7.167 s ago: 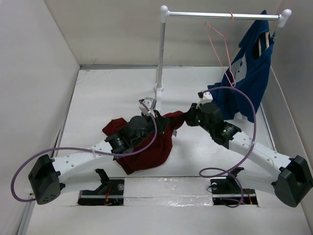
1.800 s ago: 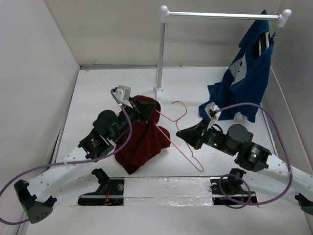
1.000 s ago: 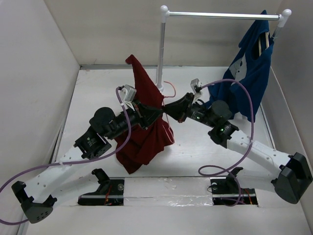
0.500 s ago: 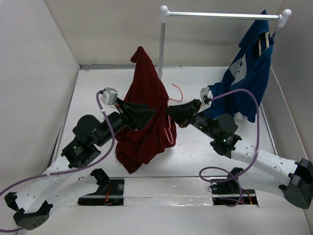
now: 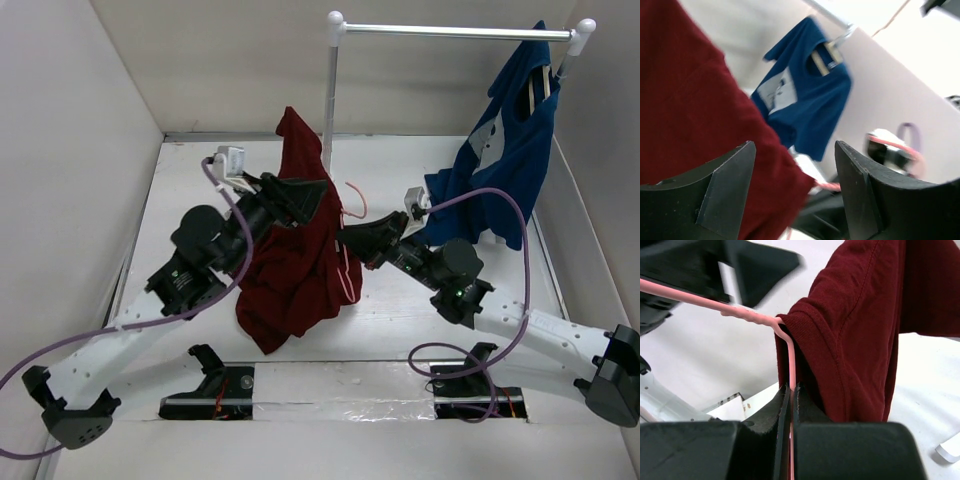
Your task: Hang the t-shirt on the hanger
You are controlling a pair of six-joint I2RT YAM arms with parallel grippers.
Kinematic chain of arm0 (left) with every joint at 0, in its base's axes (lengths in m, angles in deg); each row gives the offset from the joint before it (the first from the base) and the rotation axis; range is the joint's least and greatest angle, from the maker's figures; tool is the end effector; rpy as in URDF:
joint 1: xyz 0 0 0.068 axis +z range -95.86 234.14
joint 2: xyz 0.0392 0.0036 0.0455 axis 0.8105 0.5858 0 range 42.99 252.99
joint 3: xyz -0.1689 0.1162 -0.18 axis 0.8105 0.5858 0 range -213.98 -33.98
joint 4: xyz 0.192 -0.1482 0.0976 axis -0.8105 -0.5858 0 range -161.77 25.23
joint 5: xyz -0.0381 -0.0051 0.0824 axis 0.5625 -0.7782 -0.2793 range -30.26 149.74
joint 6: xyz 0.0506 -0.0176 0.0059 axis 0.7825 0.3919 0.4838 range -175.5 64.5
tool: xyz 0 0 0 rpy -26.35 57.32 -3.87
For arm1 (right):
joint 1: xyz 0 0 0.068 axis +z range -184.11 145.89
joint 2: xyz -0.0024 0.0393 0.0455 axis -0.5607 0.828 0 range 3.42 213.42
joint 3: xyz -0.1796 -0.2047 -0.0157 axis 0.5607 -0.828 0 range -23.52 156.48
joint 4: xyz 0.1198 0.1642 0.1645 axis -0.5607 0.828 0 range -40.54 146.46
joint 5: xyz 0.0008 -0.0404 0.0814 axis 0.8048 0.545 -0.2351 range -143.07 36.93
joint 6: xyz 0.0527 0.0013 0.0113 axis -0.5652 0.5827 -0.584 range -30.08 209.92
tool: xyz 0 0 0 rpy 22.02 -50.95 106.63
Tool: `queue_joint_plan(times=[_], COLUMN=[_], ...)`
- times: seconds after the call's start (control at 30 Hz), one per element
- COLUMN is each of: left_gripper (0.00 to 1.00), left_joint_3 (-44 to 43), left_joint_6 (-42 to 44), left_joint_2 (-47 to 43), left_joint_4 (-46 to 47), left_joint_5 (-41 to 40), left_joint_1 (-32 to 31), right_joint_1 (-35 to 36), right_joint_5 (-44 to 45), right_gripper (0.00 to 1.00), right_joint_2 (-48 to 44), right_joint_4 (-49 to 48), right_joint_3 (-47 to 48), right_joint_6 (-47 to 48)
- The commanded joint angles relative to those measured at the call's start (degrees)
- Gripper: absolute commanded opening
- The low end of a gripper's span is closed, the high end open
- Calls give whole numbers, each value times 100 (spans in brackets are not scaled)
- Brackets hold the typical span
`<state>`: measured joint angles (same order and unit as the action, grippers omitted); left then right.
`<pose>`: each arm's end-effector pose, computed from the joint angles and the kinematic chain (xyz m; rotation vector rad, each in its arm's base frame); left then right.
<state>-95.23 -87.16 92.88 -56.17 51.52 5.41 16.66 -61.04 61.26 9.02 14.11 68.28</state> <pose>0.1232 -0.1327 0.4597 0.0610 1.3055 -1.1261 0.1434 0.1834 0.3464 -0.4535 1.2286 1.1771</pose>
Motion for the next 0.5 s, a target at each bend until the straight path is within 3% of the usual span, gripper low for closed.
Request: queue_joint_plan(times=[0.0, 0.13, 0.3, 0.37, 0.4, 0.47], left_gripper=[61, 42, 36, 21, 20, 27], left_joint_3=[-238, 78, 299, 71, 61, 113], left_joint_6=[-112, -112, -16, 107, 142, 143], left_joint_2=[240, 74, 28, 187, 258, 293], left_joint_4=[1, 238, 643, 406, 414, 502], left_joint_5=[-240, -688, -557, -426, -321, -83], left_joint_1=[-14, -14, -14, -14, -14, -14], right_joint_1=[179, 232, 232, 232, 232, 232], right_joint_5=[199, 410, 366, 375, 349, 261], right_gripper=[0, 0, 0, 0, 0, 0], right_joint_2=[-177, -282, -300, -291, -265, -230], right_joint_4=[-394, -297, -297, -297, -306, -306], right_joint_3=[157, 131, 131, 148, 157, 192], right_joint_6=[249, 337, 346, 346, 337, 337])
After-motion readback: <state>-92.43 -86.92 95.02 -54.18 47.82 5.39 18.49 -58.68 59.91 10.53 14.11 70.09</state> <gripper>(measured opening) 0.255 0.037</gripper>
